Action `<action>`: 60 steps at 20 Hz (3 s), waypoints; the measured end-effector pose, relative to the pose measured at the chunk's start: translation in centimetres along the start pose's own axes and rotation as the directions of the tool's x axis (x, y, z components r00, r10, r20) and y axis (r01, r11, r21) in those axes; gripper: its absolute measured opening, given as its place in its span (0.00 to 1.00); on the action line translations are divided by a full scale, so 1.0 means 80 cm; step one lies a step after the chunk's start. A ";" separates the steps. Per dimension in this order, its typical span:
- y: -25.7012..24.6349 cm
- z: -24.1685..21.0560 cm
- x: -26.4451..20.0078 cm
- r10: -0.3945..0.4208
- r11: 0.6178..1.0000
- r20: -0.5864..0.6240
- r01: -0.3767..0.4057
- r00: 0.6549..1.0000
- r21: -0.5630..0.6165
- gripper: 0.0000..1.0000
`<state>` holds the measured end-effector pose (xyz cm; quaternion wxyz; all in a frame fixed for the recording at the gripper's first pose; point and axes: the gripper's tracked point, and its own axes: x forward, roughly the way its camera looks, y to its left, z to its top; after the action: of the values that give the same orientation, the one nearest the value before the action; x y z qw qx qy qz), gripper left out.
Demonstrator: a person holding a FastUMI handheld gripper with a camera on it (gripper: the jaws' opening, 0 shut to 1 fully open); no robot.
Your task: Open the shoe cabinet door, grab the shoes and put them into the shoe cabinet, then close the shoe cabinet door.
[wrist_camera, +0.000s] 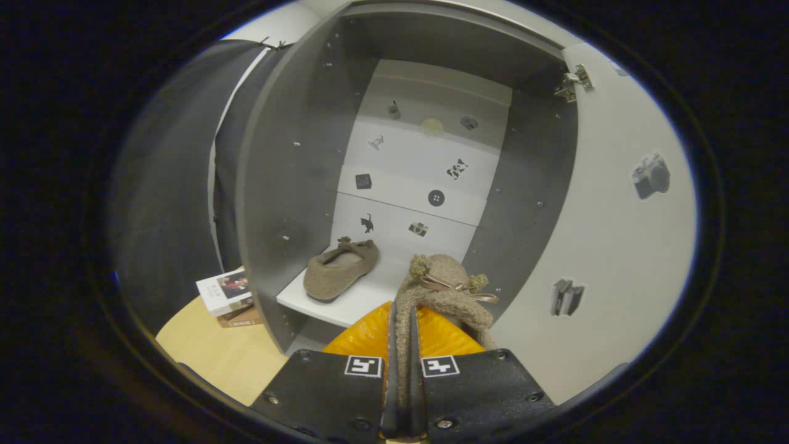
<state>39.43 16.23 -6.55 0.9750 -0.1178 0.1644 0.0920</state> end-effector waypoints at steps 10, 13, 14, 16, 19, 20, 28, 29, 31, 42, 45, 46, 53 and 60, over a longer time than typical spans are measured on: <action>-0.005 0.008 0.172 -0.053 0.995 -0.010 0.052 0.999 -0.079 0.11; -0.008 0.000 0.214 -0.088 0.991 -0.022 0.085 0.996 -0.102 0.11; -0.008 -0.004 0.228 -0.090 0.990 -0.025 0.086 0.996 -0.114 0.11; -0.005 -0.013 0.250 -0.080 0.990 -0.037 0.075 0.996 -0.117 0.11; 0.015 -0.028 0.264 -0.006 1.000 -0.079 0.006 0.997 0.000 0.12; 0.014 -0.027 0.269 -0.004 0.999 -0.086 0.007 0.996 0.038 0.12; -0.007 -0.009 0.259 -0.062 0.992 -0.050 0.067 0.997 0.108 0.21; -0.005 -0.007 0.252 -0.049 0.991 -0.049 0.054 0.998 0.120 0.24; -0.006 -0.003 0.238 -0.043 0.991 -0.049 0.049 0.998 0.127 0.38; 0.011 0.045 0.060 -0.042 0.990 0.079 0.031 0.996 0.136 1.00; 0.015 0.056 -0.013 -0.044 0.992 0.097 0.032 0.994 0.122 1.00; 0.014 0.062 -0.042 -0.050 0.992 0.109 0.036 0.993 0.122 1.00; 0.018 0.074 -0.240 -0.086 0.985 0.157 0.060 0.984 0.160 1.00; 0.004 0.069 -0.407 -0.071 0.985 0.180 0.040 0.981 0.169 1.00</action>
<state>10.73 13.36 9.58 0.9947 -0.0321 0.0764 0.0612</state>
